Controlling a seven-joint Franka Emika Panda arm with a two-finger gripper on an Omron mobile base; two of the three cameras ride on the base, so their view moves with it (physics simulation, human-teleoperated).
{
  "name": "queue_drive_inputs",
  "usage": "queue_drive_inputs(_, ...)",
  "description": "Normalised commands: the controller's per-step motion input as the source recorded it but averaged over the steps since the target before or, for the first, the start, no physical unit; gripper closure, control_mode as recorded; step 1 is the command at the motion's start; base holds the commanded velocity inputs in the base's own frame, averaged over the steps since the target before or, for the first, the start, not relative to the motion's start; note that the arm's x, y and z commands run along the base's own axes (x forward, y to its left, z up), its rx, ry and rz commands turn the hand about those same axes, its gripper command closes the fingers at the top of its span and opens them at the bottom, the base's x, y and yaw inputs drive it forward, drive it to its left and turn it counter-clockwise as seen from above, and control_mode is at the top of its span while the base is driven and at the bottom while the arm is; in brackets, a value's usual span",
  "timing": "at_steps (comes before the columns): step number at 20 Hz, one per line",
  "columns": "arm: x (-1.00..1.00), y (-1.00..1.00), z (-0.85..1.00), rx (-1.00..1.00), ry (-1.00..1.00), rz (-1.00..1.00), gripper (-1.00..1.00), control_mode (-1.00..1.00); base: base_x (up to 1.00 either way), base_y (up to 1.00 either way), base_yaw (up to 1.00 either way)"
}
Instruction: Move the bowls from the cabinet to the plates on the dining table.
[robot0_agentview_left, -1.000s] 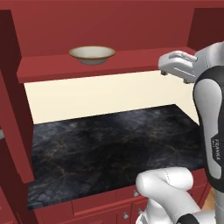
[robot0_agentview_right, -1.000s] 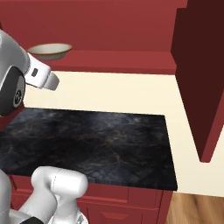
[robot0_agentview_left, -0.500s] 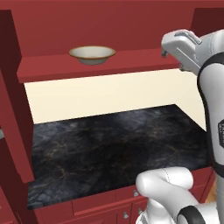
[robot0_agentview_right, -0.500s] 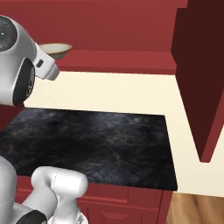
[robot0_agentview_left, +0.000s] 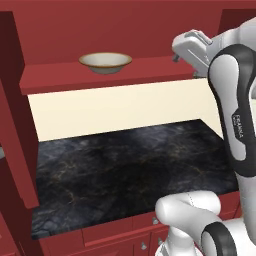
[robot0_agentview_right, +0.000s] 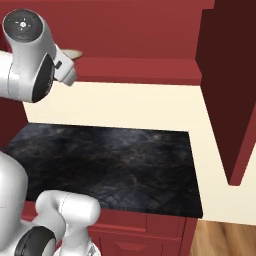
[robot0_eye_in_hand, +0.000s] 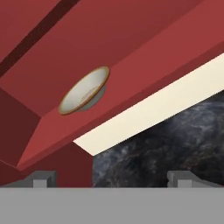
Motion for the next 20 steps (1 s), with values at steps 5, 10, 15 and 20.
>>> queue_drive_inputs(5, 0.53, 0.21, -0.09, 0.00, 0.00, 0.00, -1.00, -1.00, 0.00, 0.00, 0.00)
queue_drive_inputs(10, 0.50, 0.14, 0.00, 0.00, 0.00, 0.00, -1.00, -1.00, 0.00, 0.00, 0.00)
queue_drive_inputs(15, 0.60, 0.14, 0.00, 0.00, 0.00, 0.00, -1.00, -1.00, 0.00, 0.00, 0.00)
queue_drive_inputs(20, 0.51, 0.26, -0.01, 0.00, 0.00, 0.01, -1.00, -1.00, 0.00, 0.00, 0.00)
